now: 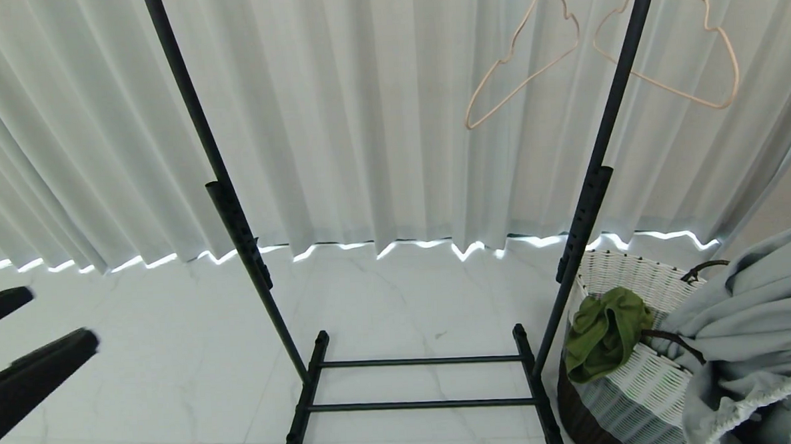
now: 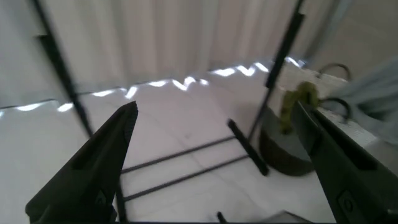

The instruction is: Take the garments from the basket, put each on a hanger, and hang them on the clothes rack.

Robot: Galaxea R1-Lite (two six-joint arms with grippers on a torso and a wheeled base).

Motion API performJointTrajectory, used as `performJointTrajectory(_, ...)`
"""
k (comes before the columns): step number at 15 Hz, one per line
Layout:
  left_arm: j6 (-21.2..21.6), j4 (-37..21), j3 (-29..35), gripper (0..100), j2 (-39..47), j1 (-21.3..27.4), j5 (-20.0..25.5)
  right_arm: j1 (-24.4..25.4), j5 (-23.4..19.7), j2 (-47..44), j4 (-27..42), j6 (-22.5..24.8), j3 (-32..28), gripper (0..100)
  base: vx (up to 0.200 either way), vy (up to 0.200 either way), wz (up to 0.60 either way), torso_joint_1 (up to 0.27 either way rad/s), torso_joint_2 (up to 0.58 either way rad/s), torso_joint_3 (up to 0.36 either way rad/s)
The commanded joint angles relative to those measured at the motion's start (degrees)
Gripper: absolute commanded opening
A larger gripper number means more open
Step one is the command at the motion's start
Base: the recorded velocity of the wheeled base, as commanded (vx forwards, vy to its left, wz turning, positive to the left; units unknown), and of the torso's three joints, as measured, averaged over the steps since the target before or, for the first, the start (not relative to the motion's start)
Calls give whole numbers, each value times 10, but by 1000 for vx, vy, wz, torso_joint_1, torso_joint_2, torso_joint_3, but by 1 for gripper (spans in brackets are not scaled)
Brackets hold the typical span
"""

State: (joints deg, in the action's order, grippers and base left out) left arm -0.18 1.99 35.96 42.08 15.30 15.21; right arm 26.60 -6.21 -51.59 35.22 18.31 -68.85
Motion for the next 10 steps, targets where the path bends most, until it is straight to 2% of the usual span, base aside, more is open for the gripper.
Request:
performJointTrajectory(1, -7, 1, 75, 100, 197, 127, 4, 0, 0, 0, -5, -6, 2, 0, 0, 0, 0, 0, 0, 0)
performJointTrajectory(3, -11, 1, 89, 100, 259, 197, 4, 0, 0, 1, -6, -9, 2, 0, 0, 0, 0, 0, 0, 0)
performJointTrajectory(4, -30, 1, 97, 100, 281, 235, 3, 0, 0, 0, -7, -9, 2, 0, 0, 0, 0, 0, 0, 0)
performJointTrajectory(6, -93, 12, 115, 100, 324, 310, -3, 0, -2, -5, -17, -8, 2, 0, 0, 0, 0, 0, 0, 0)
performJointTrajectory(7, -107, 22, 114, 100, 341, 330, -13, 1, -2, -9, -23, -8, 2, 0, 0, 0, 0, 0, 0, 0)
performJointTrajectory(10, -185, 107, 113, 100, 421, 404, -72, 44, -2, -19, -42, -11, 9, 0, 0, 0, 0, 0, 0, 0)
